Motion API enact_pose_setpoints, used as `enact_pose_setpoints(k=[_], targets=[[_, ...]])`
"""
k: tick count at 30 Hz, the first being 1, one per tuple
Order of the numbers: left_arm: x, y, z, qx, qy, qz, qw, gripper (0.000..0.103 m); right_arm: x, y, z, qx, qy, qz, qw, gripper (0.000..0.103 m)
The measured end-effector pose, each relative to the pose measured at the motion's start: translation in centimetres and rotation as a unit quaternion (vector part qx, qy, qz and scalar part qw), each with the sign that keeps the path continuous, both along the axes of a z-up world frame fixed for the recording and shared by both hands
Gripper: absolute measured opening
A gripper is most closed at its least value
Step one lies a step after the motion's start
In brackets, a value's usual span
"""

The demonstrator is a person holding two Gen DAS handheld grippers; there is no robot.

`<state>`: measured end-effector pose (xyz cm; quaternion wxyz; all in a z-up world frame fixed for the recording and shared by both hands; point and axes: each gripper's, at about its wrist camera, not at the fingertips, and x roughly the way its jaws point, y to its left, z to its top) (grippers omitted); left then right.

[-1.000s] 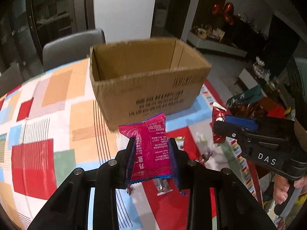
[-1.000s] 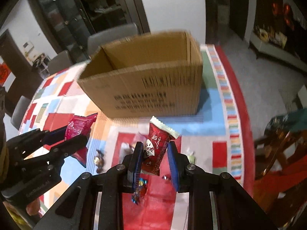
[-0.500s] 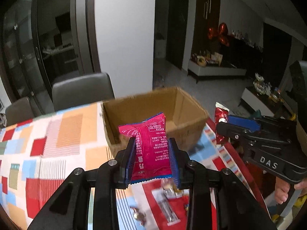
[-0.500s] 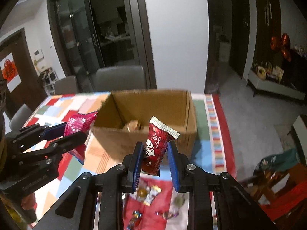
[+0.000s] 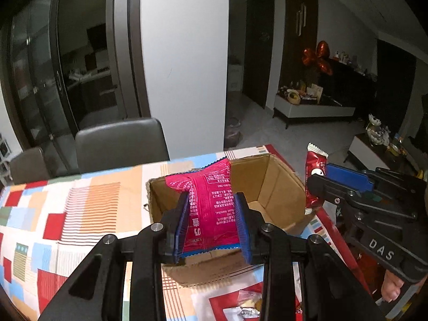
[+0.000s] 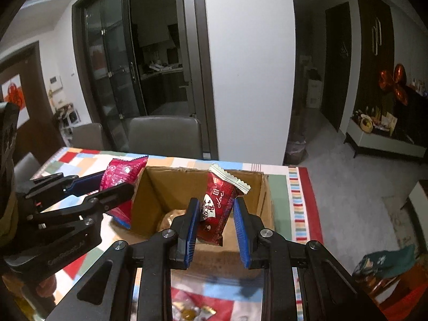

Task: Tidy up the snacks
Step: 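Lift both snacks into the cardboard box and open both grippers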

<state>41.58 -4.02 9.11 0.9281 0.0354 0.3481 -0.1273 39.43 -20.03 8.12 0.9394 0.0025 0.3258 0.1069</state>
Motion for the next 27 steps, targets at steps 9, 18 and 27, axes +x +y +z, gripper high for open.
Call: enact_pose_setpoints(k=[9,18,27], targets=[[2.1,-0.3,-0.4,0.002,0.019,0.028,0.9994,0.058,2.8,0.2,-1.0,-0.019,0.026,0.006,0.999,0.028],[-1.7,0.8,0.5,-0.001,0.001,0.042,0.9991,0.066,0.0,0.0,-0.8,-0.019,0.023,0.013,0.999,0.039],[-6.6,0.8,0.1,-0.015,0.010,0.031,0.9994,0.066,-5.2,-0.5,-1.4,-0.016,0.032,0.028,0.999,0.039]])
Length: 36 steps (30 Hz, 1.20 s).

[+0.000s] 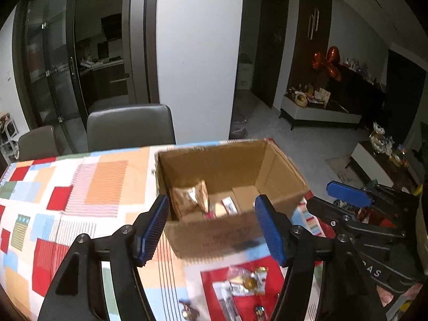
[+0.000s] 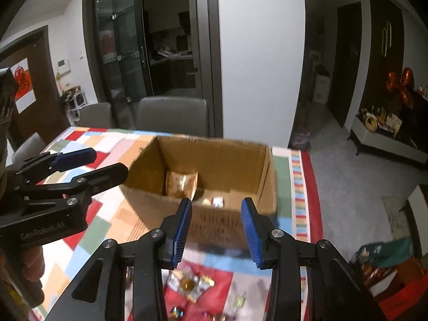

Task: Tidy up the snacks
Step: 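Lift both snacks into the cardboard box and open both grippers, then grasp the silver stick snack with the left gripper while the right gripper grasps the green candy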

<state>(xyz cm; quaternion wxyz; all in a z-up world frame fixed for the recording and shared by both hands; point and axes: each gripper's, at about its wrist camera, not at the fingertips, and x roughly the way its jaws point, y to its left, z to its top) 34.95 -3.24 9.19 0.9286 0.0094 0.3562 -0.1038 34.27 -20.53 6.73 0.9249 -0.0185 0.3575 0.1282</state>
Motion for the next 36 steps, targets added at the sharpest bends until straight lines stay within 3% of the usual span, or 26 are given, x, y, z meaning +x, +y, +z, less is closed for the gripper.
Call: enact_pose_setpoints(k=[15,23,27,36], targets=[[-3.7,-1.4,-6.7,0.010,0.114,-0.028,0.9931,0.062,-2.0,-3.8,-6.4,-0.002,0.129,-0.046,0.991,0.039],[-3.9,-2.2,-10.9,0.025,0.182,-0.041,0.9822,0.056,-1.9,-3.9,-10.6,0.000,0.194,-0.050,0.980,0.039],[-3.5,-2.1,-13.0,0.014,0.223,-0.042,0.9739,0.054,-1.5,-4.1,-12.5,0.006,0.226,-0.057,0.973,0.039],[-2.8,-2.4,-16.6,0.014,0.285,-0.045,0.9575,0.048,-0.6,-4.3,-15.6,0.004,0.268,-0.071,0.961,0.035]])
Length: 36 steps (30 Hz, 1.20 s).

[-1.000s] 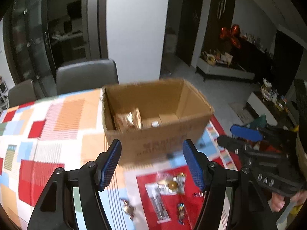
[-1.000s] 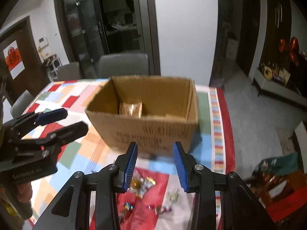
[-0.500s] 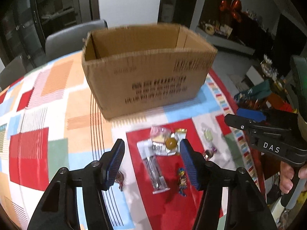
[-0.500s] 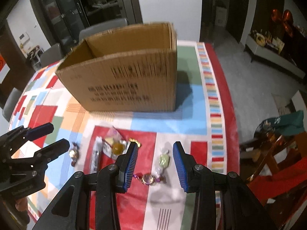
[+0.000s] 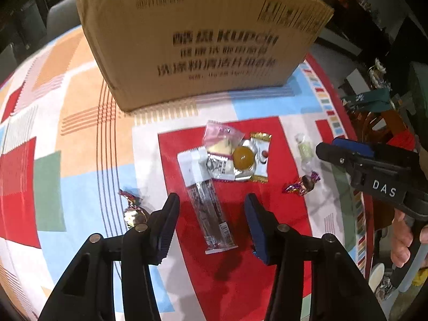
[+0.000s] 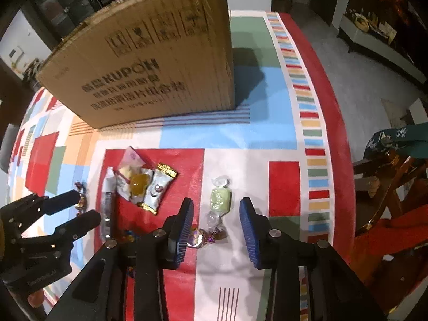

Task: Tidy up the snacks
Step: 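Grasp the silver stick snack with the left gripper while the right gripper grasps the green candy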

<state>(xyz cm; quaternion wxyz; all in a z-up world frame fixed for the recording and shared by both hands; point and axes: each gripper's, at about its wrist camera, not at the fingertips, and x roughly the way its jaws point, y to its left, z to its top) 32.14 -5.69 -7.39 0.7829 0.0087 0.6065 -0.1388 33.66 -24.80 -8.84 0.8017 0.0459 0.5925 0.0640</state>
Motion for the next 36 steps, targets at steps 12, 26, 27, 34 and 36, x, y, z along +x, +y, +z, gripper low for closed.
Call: enact_pose_setpoints(k=[12,26,27,34,36], targets=[[1.0,0.1,-2.3,0.000,0.032,0.017,0.9994,0.042,1.2,0.4,-2.4,-0.002,0.029,-0.011,1.000,0.030],[1.5,0.5,-3.5,-0.006,0.039,0.031,0.9987,0.024,1.7,1.2,-3.2,-0.019,0.027,0.000,0.999,0.020],[1.4,0.5,-3.5,-0.005,0.039,0.030,0.9988,0.023,1.6,1.3,-3.1,-0.021,0.023,0.002,1.000,0.020],[1.0,0.6,-2.3,-0.008,0.025,0.028,0.9993,0.023,0.8,2.5,-1.4,-0.017,-0.002,0.020,1.000,0.020],[0.8,0.6,-1.6,-0.008,0.015,0.025,0.9996,0.022,0.4,2.8,-0.9,-0.013,-0.007,0.023,1.000,0.020]])
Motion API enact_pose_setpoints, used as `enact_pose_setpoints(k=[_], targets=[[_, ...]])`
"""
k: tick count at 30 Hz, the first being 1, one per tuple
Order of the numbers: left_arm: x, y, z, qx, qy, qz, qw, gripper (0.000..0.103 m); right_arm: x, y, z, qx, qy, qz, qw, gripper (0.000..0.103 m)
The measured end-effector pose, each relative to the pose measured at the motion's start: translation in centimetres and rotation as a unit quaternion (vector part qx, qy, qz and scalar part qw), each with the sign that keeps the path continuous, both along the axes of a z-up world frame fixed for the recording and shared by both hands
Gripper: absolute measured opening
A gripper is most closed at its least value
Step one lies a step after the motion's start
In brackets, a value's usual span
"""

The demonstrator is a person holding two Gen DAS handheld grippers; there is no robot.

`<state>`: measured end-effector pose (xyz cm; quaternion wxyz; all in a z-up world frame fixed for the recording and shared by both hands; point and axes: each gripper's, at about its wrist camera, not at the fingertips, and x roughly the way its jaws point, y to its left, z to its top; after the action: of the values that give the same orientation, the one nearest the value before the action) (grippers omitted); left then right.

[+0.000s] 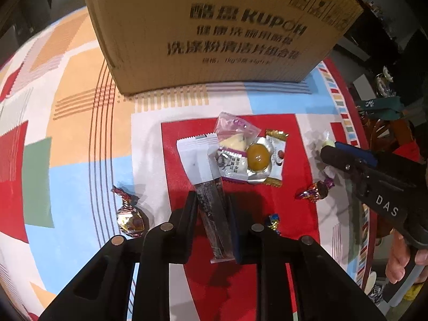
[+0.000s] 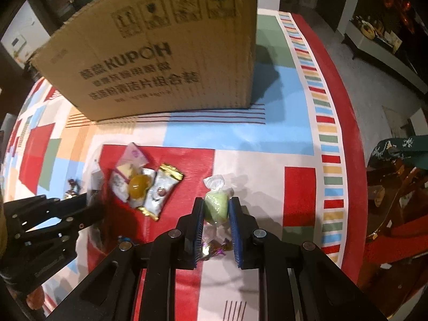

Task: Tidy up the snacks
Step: 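Grasp the silver stick snack with the left gripper while the right gripper grasps the green candy, then carry both snacks into the cardboard box and open both grippers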

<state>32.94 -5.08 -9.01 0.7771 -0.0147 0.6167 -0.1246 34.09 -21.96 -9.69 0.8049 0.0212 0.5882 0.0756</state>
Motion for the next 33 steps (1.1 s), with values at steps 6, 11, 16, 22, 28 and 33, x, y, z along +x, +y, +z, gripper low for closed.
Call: enact_pose_setpoints(k=[6,11,16,22,28,33], targets=[[-0.3,-0.1,2.2,-0.003,-0.027,-0.006,0.9996,0.022,-1.1,0.2,1.8,0.012,-0.011,0.014,1.000,0.020],[-0.4,-0.1,3.8,-0.006,-0.046,-0.009,0.9989,0.022,-1.5,0.5,2.9,0.018,-0.021,0.023,0.999,0.020],[-0.7,0.2,5.5,-0.011,-0.068,-0.011,0.9976,0.022,-1.7,0.8,4.3,0.027,-0.036,0.031,0.999,0.020],[-1.1,0.6,8.6,-0.019,-0.112,-0.015,0.9935,0.022,-1.7,0.7,7.3,0.031,-0.090,0.037,0.995,0.020],[-1.5,0.3,12.2,-0.017,-0.172,-0.025,0.9845,0.022,-1.5,0.3,10.4,0.039,-0.143,0.036,0.988,0.020],[-1.2,-0.1,14.6,-0.016,-0.215,-0.035,0.9759,0.021,-1.3,0.3,12.5,0.049,-0.176,0.038,0.983,0.020]])
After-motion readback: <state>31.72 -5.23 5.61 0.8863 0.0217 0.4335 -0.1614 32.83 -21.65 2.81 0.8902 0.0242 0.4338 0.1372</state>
